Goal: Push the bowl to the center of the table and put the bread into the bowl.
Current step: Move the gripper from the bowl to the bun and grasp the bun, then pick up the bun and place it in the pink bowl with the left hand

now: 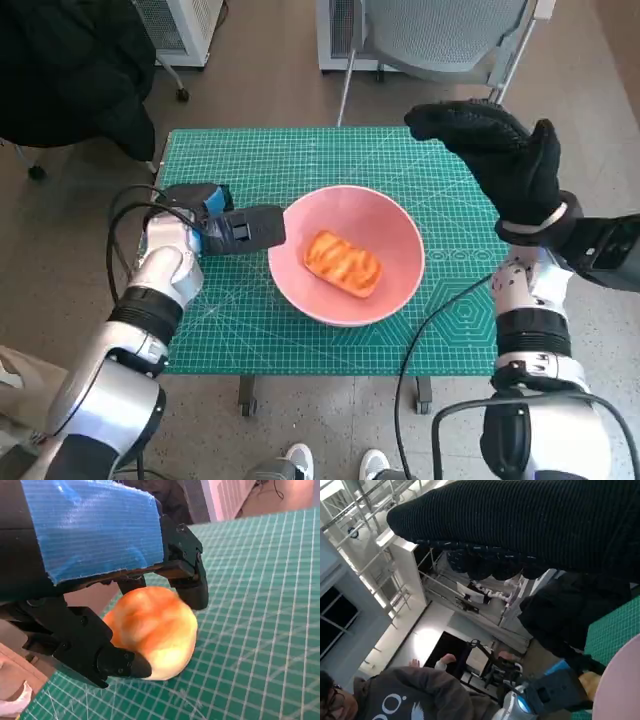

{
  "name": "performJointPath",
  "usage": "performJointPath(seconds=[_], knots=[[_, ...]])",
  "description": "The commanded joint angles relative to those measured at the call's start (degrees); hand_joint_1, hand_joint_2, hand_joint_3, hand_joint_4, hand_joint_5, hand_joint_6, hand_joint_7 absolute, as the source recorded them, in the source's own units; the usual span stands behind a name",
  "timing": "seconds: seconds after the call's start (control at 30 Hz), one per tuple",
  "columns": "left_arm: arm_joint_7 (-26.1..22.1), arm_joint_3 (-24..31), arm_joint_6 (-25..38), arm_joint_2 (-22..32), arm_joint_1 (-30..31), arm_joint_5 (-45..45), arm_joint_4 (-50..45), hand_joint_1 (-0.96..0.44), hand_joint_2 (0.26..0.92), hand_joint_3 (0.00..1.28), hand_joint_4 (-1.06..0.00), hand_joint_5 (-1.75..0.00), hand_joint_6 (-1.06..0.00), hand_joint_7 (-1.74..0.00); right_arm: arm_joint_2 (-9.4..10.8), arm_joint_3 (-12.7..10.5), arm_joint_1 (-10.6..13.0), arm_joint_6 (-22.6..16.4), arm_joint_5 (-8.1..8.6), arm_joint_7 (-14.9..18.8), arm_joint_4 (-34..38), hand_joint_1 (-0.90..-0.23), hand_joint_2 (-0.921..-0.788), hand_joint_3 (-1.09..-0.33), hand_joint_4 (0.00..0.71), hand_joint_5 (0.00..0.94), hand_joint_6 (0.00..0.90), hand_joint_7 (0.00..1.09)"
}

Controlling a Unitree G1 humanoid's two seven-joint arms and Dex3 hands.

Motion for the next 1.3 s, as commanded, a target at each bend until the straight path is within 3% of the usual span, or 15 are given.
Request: performJointPath(seconds=[0.03, 0.43, 1.3], knots=[[-1.2, 0.4, 1.0, 1.0, -0.2, -0.3, -1.5, 0.01, 0.920, 0.23, -0.47, -1.51, -0.50, -1.19, 0.1, 0.2, 0.6, 0.9, -0.28, 0.4, 0.8, -0.698, -0.921, -0.806, 0.190, 0.001, 0.262, 0.00], [-1.9, 1.4, 1.5, 1.8, 0.8, -1.0, -3.9, 0.00, 0.906, 0.19, -0.49, -1.54, -0.65, -0.99, 0.2, 0.0, 0.5, 1.2, 0.09, 1.3, 0.6, -0.704, -0.921, -0.803, 0.192, 0.001, 0.264, 0.00], [-3.5, 2.8, 2.5, 3.4, 2.5, -1.2, -8.9, 0.00, 0.880, 0.20, -0.52, -1.51, -0.69, -0.95, 0.4, -0.2, 0.7, 1.4, 0.17, 2.1, 1.0, -0.710, -0.921, -0.799, 0.195, 0.002, 0.267, 0.00]])
